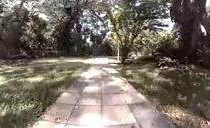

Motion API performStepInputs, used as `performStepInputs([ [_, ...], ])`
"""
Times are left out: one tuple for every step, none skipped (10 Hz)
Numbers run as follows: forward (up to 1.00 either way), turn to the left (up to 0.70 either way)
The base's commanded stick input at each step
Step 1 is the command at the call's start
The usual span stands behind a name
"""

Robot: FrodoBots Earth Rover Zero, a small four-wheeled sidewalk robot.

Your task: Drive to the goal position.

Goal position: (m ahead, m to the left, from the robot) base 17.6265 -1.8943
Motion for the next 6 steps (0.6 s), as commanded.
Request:
performStepInputs([
  [0.50, 0.00],
  [0.50, 0.00],
  [0.50, 0.00],
  [0.50, 0.00],
  [0.50, 0.00],
  [0.50, 0.00],
])
